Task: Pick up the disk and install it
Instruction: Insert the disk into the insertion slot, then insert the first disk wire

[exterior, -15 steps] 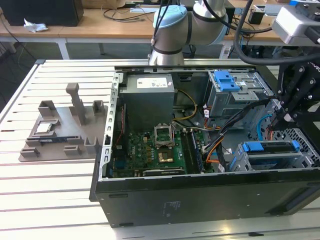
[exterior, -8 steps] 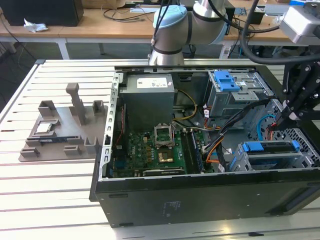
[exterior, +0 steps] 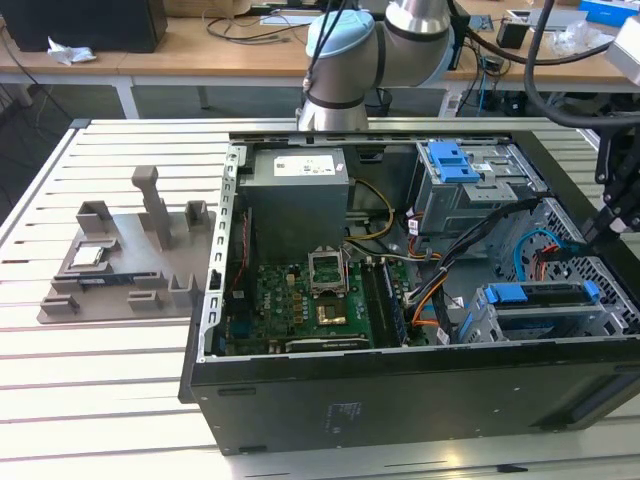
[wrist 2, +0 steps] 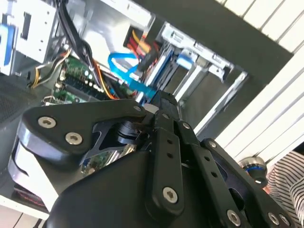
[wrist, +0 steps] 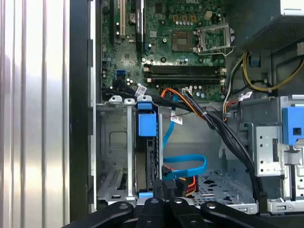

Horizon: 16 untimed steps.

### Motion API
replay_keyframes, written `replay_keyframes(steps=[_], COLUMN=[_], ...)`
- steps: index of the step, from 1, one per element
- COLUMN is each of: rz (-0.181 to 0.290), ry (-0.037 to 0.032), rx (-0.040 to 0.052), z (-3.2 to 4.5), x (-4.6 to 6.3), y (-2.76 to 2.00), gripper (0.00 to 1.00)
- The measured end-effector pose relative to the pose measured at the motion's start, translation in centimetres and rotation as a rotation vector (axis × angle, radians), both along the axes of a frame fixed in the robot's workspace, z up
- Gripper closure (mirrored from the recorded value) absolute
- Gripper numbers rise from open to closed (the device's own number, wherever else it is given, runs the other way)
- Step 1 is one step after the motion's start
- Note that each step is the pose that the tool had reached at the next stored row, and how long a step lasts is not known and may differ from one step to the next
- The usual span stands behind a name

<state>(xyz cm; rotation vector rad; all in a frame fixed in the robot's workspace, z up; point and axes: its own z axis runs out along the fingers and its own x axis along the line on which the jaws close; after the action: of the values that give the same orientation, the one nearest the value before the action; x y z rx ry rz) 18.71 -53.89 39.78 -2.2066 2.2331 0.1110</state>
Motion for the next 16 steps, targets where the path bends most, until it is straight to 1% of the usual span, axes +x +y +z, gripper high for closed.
replay_keyframes(steps=[3, 4, 15, 16], rz=[0.0, 0.0, 0.0, 0.0], ry=[0.0006, 0.0006, 0.0006, 0.0006], rx=[-0.0015, -0.0016, -0.0015, -0.0015], z=[-0.3, -0.33, -0.33, -0.33], x=[1.2, 1.5, 1.5, 1.5], y=[0.36, 0.41, 0.41, 0.41], gripper=[0.89, 0.89, 0.89, 0.83])
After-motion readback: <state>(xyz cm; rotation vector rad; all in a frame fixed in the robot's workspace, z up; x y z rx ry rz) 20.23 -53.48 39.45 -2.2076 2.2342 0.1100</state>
